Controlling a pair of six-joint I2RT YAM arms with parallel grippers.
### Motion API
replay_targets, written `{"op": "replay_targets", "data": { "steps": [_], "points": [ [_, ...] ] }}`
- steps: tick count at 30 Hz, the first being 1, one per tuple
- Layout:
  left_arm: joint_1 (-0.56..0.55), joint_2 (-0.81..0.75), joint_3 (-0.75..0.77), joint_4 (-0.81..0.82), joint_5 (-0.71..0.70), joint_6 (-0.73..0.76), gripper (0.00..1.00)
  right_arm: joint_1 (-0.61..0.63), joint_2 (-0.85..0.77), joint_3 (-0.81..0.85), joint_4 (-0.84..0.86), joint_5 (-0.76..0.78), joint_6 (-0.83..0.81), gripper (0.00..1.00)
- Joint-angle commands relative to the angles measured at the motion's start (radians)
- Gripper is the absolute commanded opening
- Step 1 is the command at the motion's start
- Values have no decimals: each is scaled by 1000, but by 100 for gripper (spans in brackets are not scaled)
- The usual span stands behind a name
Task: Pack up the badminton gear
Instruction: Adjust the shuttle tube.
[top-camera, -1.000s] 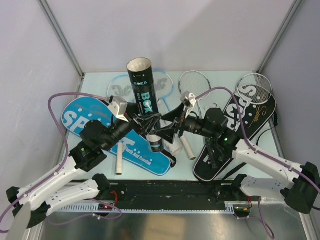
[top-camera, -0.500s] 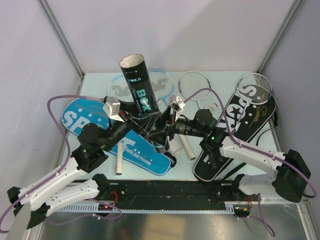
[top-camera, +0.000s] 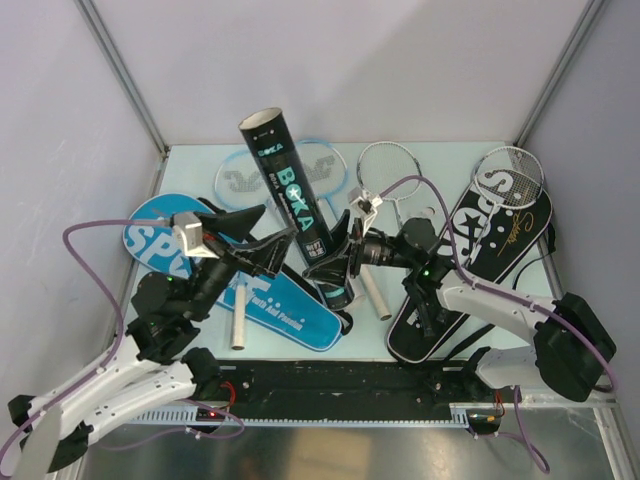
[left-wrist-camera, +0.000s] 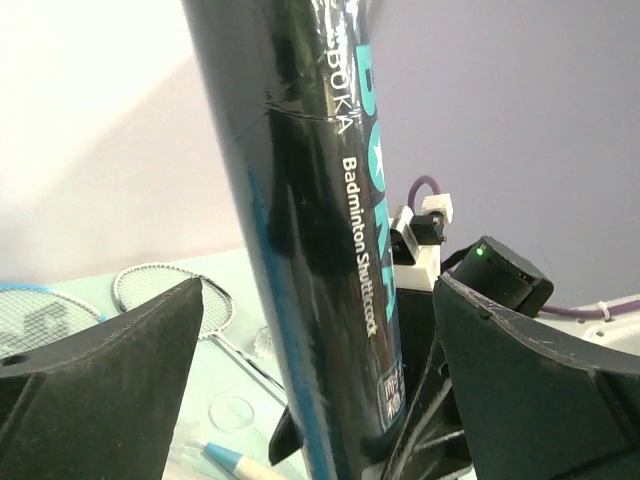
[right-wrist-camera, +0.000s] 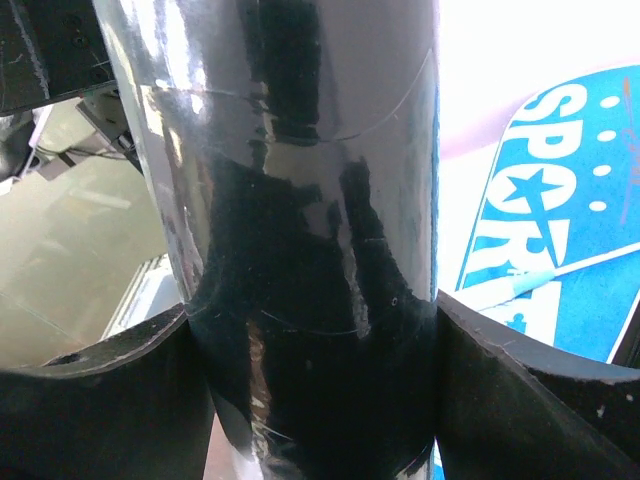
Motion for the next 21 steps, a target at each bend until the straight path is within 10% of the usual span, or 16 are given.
{"op": "replay_targets", "data": {
  "steps": [1,21],
  "points": [
    [-4,-43,-11,-27,-105,1,100,-46,7,-12,249,-50,129,32],
    [9,121,176,-418,-421,67,100,-307,-31,-66,227,75,239,26]
  ]
}}
